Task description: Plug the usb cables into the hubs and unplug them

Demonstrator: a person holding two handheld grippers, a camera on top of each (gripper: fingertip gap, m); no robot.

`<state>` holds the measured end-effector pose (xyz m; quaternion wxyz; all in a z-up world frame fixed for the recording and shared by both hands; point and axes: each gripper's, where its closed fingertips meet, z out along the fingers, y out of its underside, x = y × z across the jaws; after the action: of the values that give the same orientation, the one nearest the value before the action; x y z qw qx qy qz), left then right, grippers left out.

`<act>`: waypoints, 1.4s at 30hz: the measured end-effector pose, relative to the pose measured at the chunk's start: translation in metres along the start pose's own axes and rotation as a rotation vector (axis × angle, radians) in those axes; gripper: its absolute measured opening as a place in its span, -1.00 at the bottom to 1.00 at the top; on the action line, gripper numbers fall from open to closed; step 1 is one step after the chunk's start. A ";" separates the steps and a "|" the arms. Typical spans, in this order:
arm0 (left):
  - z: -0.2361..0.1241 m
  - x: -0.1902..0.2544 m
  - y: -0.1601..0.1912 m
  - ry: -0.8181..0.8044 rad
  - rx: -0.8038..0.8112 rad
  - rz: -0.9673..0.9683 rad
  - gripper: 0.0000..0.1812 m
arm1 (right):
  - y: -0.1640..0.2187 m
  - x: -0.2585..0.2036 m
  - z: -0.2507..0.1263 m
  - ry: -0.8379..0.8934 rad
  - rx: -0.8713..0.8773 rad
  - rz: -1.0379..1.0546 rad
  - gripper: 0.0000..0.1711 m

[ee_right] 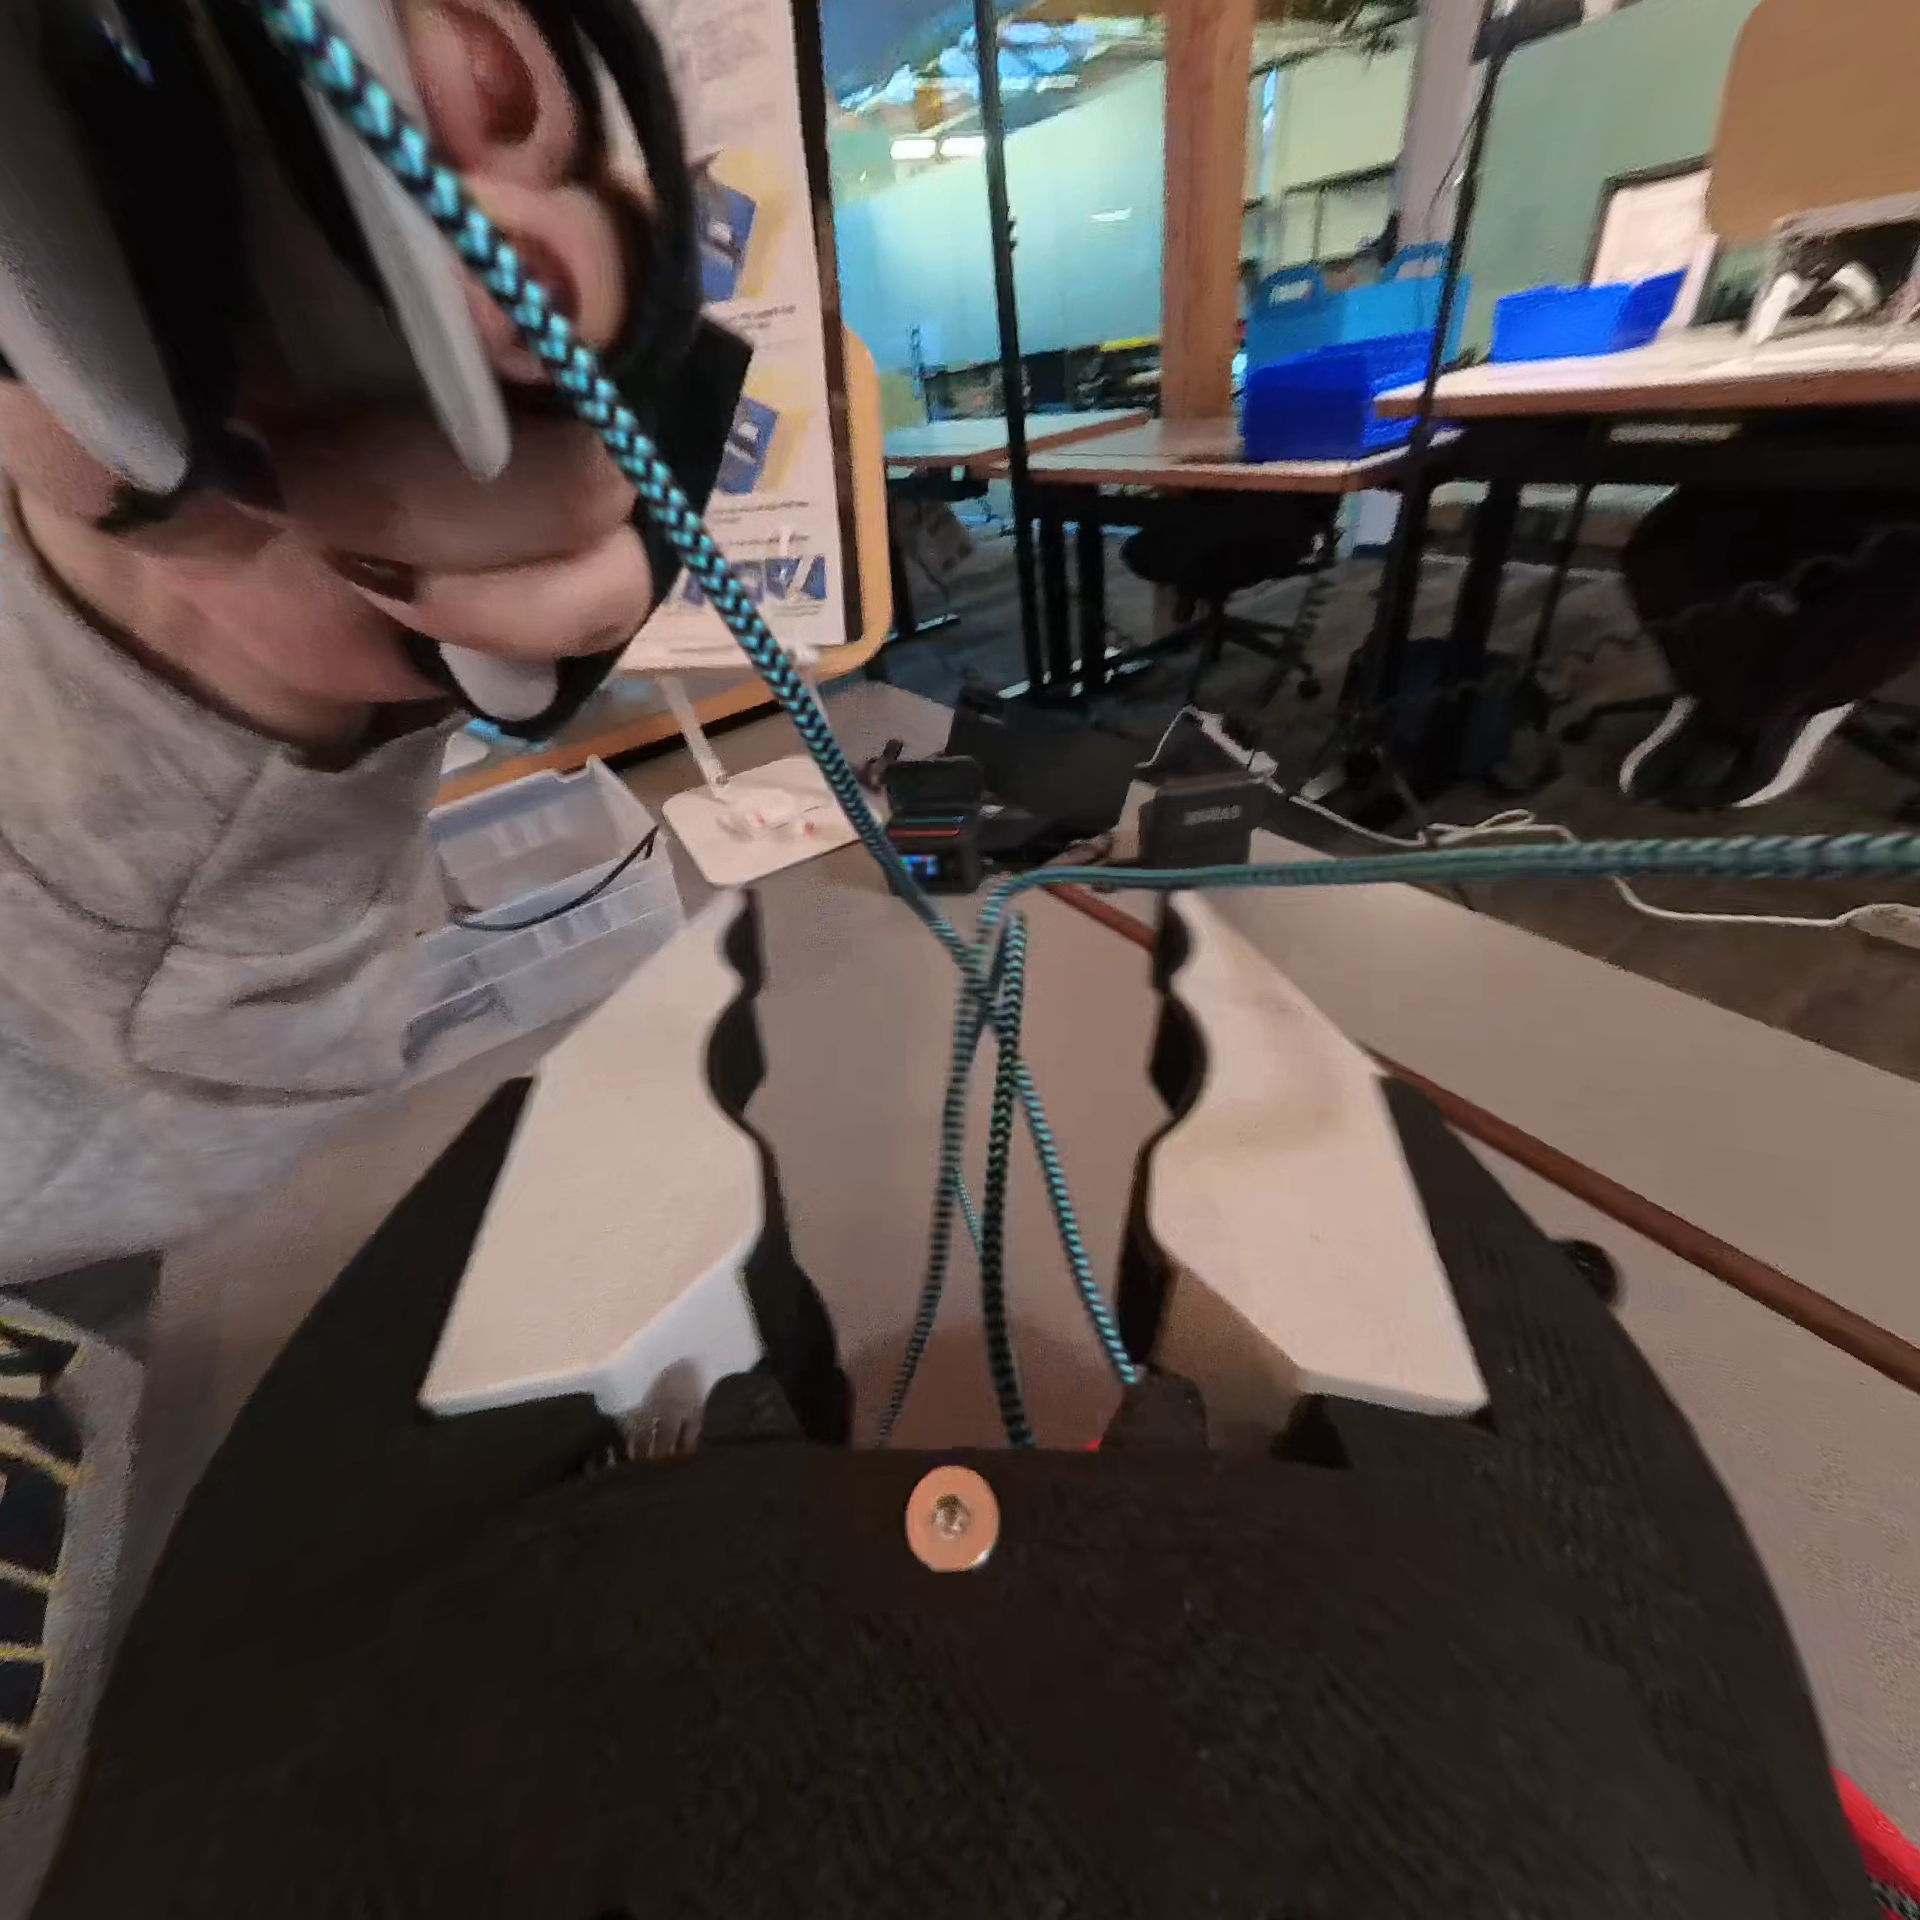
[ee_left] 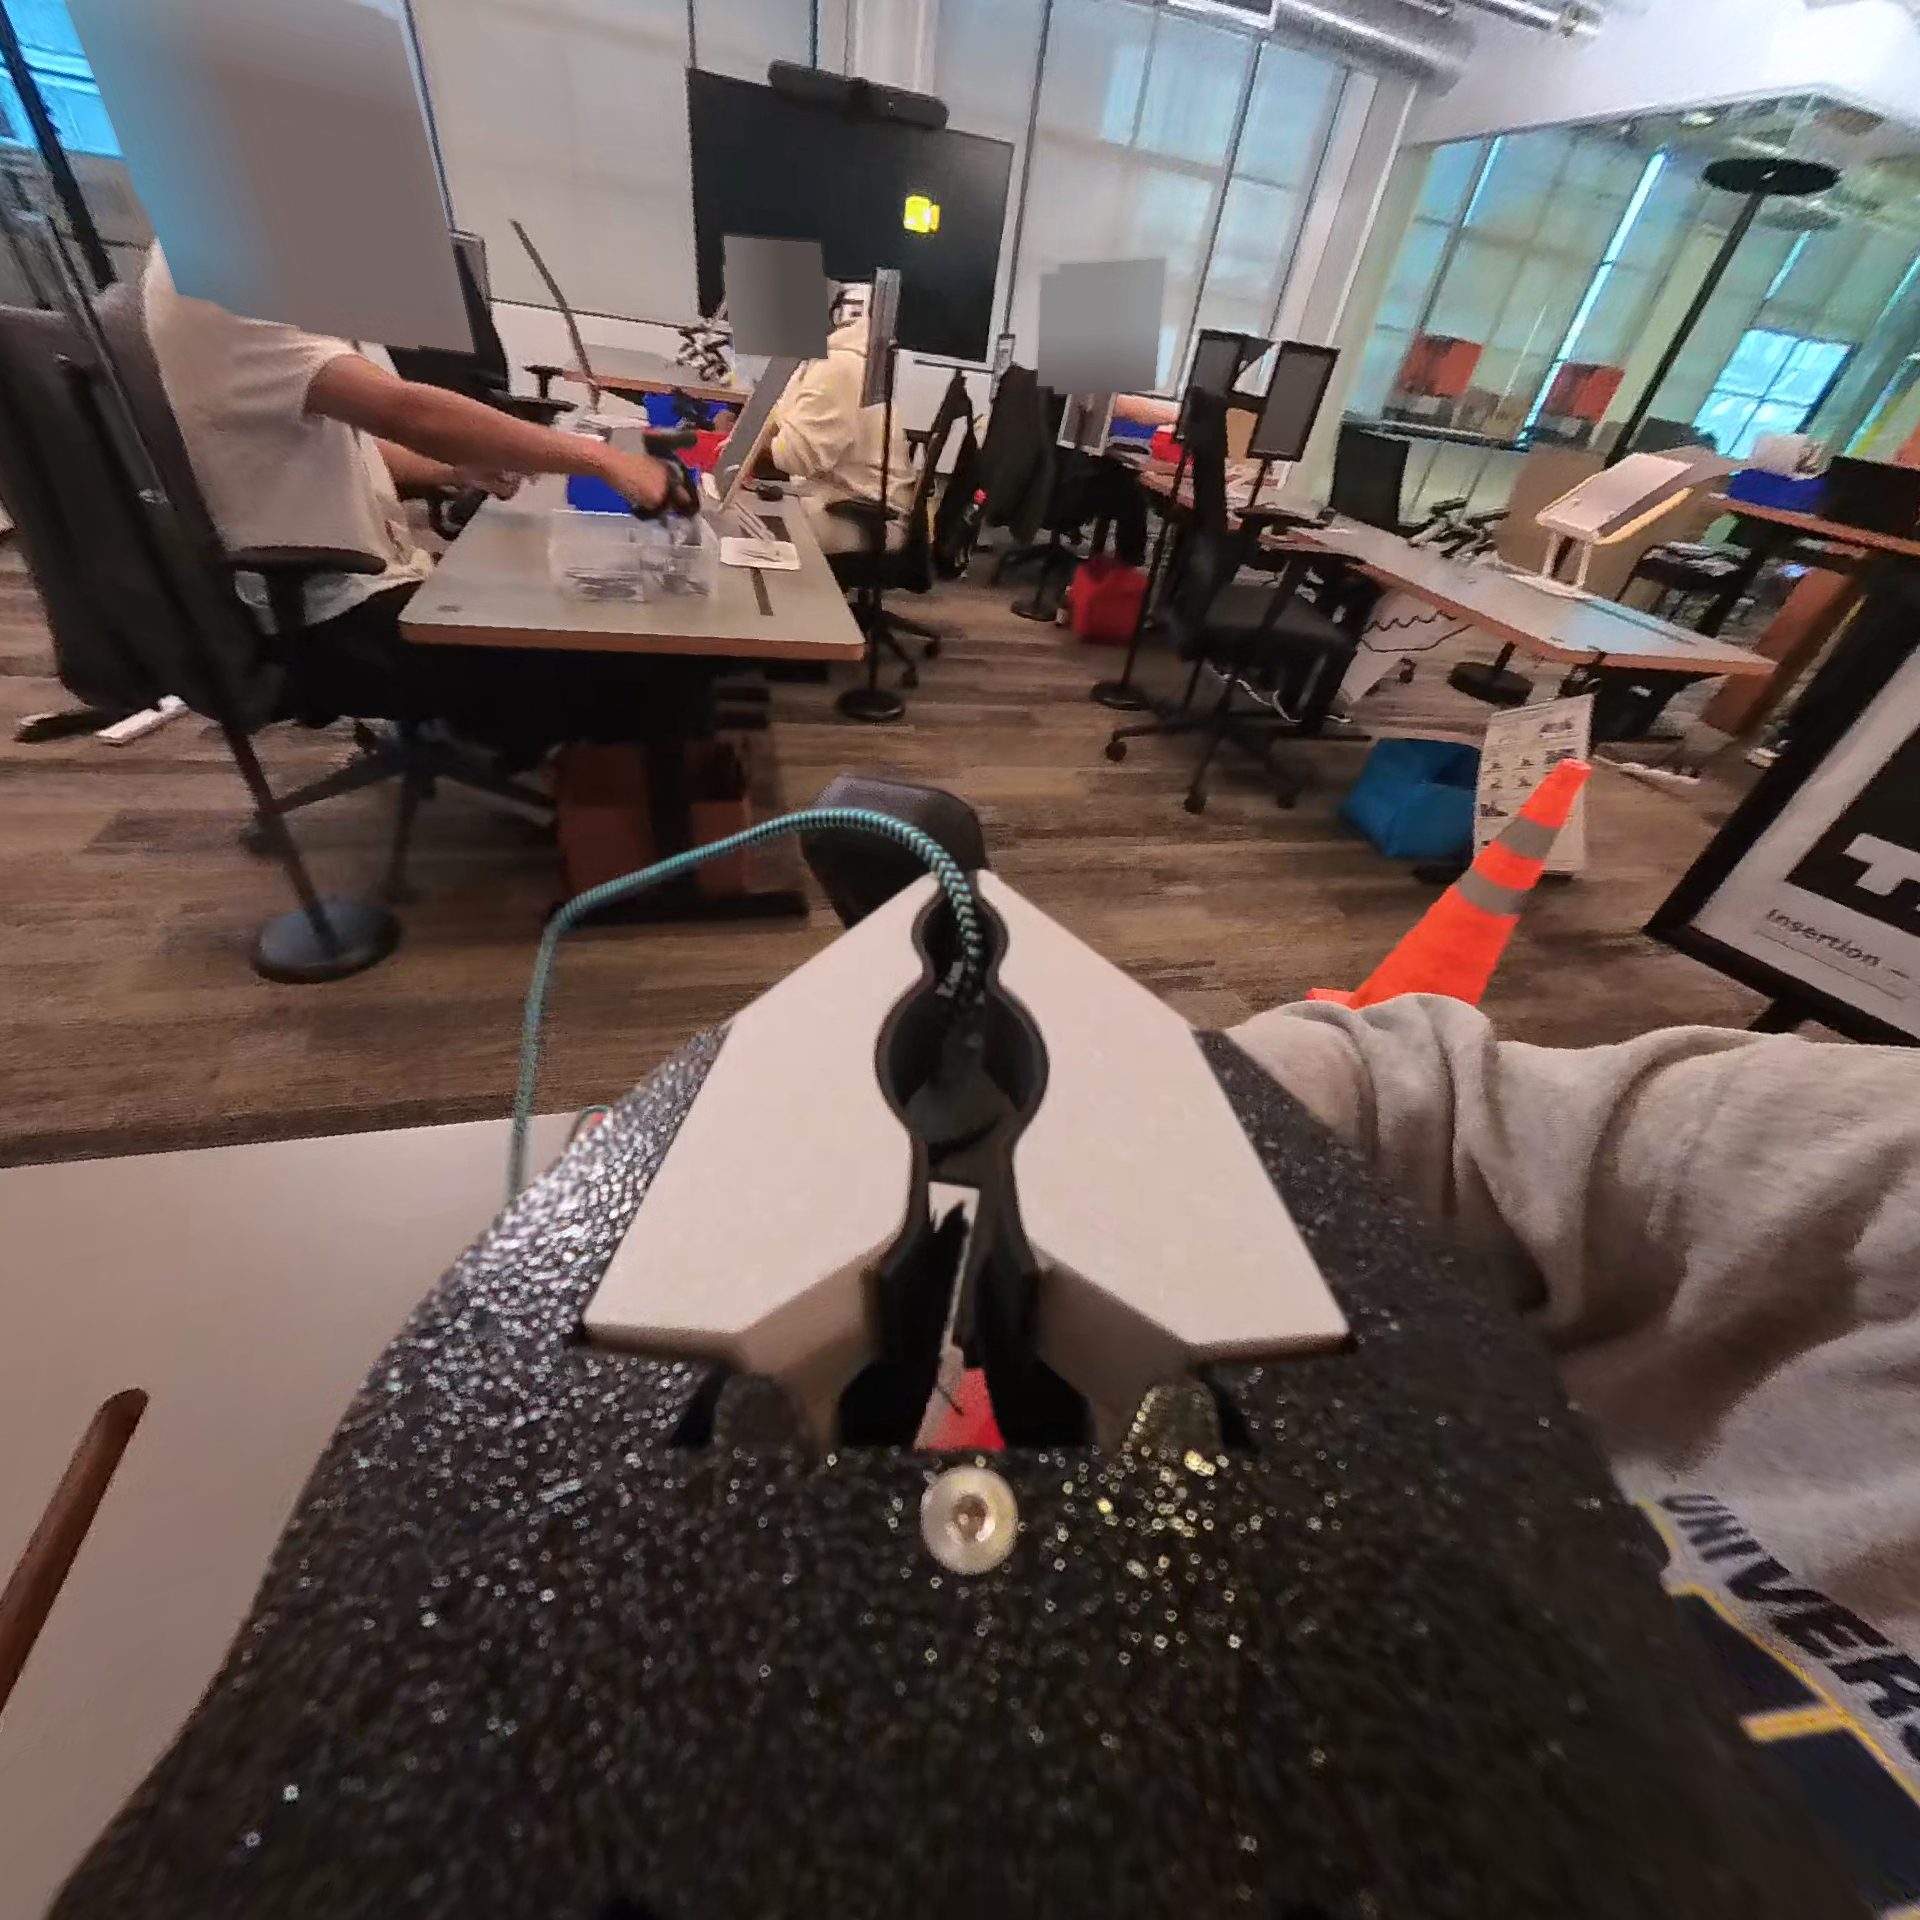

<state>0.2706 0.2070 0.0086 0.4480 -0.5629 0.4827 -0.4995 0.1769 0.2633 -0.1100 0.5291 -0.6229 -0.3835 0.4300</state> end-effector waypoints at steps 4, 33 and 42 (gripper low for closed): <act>-0.004 0.001 -0.004 0.015 0.036 -0.030 -1.00 | 0.008 0.002 -0.003 0.033 -0.055 -0.107 -1.00; -0.021 -0.002 -0.038 -0.159 0.238 0.136 -1.00 | 0.021 0.023 0.010 0.397 0.000 -0.255 -0.91; -0.076 -0.018 0.026 -0.325 0.026 0.089 -0.57 | -0.008 0.061 -0.052 0.516 -0.219 -0.516 -1.00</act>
<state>0.1918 0.2201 -0.0120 0.5490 -0.6084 0.4221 -0.3877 0.2467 0.3044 -0.1068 0.6293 -0.6465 -0.4259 0.0681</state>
